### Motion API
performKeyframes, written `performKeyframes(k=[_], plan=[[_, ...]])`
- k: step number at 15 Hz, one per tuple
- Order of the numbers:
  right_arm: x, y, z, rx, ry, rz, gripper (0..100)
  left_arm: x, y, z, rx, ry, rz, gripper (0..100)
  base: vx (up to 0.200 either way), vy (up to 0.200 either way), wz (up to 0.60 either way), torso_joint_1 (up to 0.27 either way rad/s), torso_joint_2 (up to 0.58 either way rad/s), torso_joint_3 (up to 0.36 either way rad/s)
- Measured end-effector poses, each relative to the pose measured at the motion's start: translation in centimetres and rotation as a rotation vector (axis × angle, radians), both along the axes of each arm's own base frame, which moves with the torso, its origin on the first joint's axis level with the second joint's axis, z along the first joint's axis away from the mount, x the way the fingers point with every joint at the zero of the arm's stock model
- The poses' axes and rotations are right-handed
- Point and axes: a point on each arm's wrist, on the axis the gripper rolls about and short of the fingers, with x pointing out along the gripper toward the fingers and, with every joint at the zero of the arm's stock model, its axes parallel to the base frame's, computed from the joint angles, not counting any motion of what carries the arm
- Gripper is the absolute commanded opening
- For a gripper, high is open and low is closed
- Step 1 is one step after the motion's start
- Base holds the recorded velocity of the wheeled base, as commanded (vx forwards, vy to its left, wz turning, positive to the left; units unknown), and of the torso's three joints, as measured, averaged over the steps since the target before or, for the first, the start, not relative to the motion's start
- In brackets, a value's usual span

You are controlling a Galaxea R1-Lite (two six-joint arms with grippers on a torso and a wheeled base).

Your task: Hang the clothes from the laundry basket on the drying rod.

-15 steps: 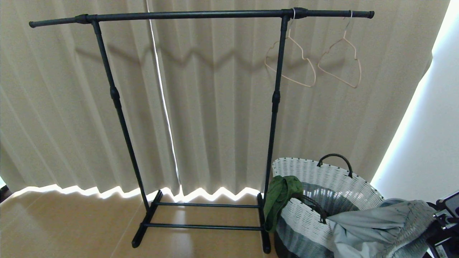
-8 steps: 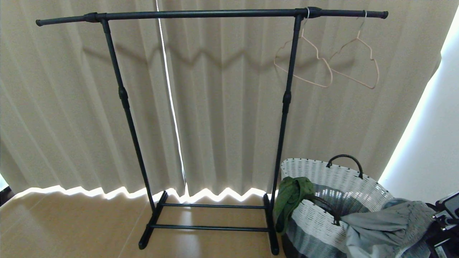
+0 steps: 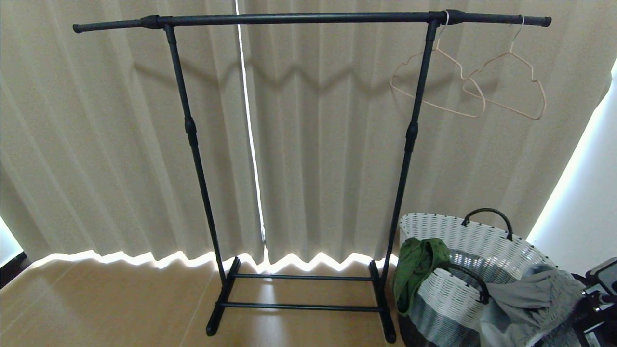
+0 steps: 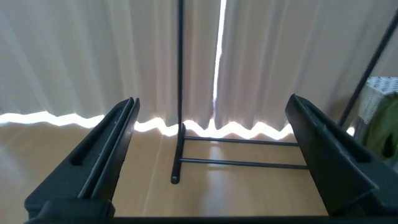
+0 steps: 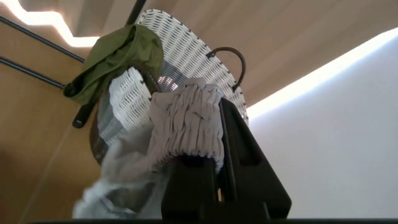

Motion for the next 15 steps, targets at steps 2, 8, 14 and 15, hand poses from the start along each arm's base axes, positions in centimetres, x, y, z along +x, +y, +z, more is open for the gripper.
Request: performKeyframes(k=[2, 8, 14, 15], plan=[[0.1, 0.0, 0.2, 0.001, -0.009, 0.002, 0, 0.0, 0.0, 0.0, -0.002, 0.001, -0.001, 100, 0.0, 0.0, 0.0, 0.0, 0.0, 0.0], [0.7, 0.4, 1.2, 0.08, -0.049, 0.122, 0, 0.0, 0.0, 0.0, 0.075, 0.002, -0.008, 100, 0.0, 0.0, 0.0, 0.0, 0.0, 0.0], [2.0, 1.3, 3.6, 0.151, -0.131, 0.202, 0, -0.8, -0.3, 2.7, 0.117, -0.11, -0.11, 100, 0.0, 0.0, 0.0, 0.0, 0.0, 0.0], [2.2, 1.5, 3.9, 0.166, -0.141, 0.214, 0, -1.2, -0.3, 3.8, 0.122, -0.147, -0.142, 100, 0.0, 0.0, 0.0, 0.0, 0.0, 0.0]])
